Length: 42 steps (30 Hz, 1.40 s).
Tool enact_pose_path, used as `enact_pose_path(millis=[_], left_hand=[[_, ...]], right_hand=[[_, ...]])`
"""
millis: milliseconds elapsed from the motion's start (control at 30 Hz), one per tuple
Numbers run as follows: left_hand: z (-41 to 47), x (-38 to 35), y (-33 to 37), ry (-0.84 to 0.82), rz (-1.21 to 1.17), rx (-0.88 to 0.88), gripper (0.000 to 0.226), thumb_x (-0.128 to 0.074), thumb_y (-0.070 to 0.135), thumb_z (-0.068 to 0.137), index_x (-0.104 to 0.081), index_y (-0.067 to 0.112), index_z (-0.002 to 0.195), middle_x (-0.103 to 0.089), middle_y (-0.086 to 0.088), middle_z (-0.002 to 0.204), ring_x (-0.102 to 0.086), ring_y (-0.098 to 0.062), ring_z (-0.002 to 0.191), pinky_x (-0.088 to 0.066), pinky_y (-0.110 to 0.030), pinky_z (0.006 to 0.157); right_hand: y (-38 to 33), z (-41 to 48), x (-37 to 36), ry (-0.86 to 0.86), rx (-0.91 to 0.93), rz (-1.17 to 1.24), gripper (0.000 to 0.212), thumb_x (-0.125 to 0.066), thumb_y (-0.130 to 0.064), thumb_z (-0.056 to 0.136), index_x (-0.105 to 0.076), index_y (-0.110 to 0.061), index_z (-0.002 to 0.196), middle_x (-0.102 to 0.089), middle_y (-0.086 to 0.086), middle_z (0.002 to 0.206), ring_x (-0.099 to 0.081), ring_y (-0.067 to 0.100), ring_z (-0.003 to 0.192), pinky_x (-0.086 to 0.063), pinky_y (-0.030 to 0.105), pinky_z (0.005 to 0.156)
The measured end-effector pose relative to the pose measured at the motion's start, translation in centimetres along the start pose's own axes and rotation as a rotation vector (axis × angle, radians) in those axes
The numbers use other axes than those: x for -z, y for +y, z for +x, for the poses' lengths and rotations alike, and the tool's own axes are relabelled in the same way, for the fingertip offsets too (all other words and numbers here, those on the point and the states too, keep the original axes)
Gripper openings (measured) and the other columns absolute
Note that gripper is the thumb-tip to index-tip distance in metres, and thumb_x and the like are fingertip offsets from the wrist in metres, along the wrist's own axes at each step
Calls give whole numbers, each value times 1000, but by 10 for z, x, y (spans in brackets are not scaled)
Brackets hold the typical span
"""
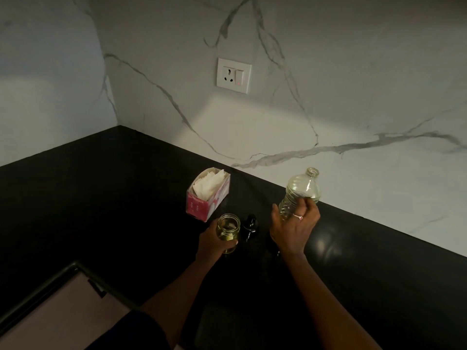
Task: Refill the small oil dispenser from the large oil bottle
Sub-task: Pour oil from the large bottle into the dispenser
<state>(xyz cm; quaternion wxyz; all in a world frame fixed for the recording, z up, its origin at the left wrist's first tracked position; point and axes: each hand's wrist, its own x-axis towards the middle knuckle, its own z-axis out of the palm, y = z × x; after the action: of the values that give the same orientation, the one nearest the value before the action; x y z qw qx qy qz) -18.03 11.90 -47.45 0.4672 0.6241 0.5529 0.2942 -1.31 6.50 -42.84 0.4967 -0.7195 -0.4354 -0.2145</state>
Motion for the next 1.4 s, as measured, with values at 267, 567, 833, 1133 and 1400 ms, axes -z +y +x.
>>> enact_pose_path(millis=[267,567,833,1133,1400], left_hand=[[-5,0,-3,-10,10,6,76,-82,18,62,-48,16,129,-59,-6,120,-54,-21,113,-45,-36,98],[-7,0,-6,-37,-11,2,73,-81,15,63,-47,19,128,-59,-4,119,-55,-19,111,-47,-33,95],[-6,0,-6,-45,13,4,75,-81,18,63,-46,19,129,-57,-3,121,-54,-19,113,-47,-35,96],[-6,0,-6,-29,-11,-4,72,-82,16,62,-50,18,125,-60,-3,117,-56,-18,108,-47,-29,91],[-8,1,-4,-32,-22,-11,70,-82,15,61,-51,19,123,-61,-1,113,-56,-14,103,-46,-26,88]], right_hand=[[3,16,-10,-3,-298,137,107,-85,-33,62,-23,5,140,-26,30,141,-27,43,132,-22,52,109],[15,32,-18,-78,-665,375,105,-87,-25,60,-22,-13,141,-47,14,136,-48,30,123,-41,43,103],[13,35,-10,-207,-554,386,82,-84,-19,63,-35,-14,128,-55,10,120,-58,24,104,-48,31,85],[4,27,10,-543,-88,128,61,-80,-34,58,-38,-35,103,-56,-12,98,-56,6,81,-49,20,63],[12,24,15,-816,322,-222,91,-77,-45,62,-36,-10,135,-54,9,124,-52,24,110,-40,35,97]])
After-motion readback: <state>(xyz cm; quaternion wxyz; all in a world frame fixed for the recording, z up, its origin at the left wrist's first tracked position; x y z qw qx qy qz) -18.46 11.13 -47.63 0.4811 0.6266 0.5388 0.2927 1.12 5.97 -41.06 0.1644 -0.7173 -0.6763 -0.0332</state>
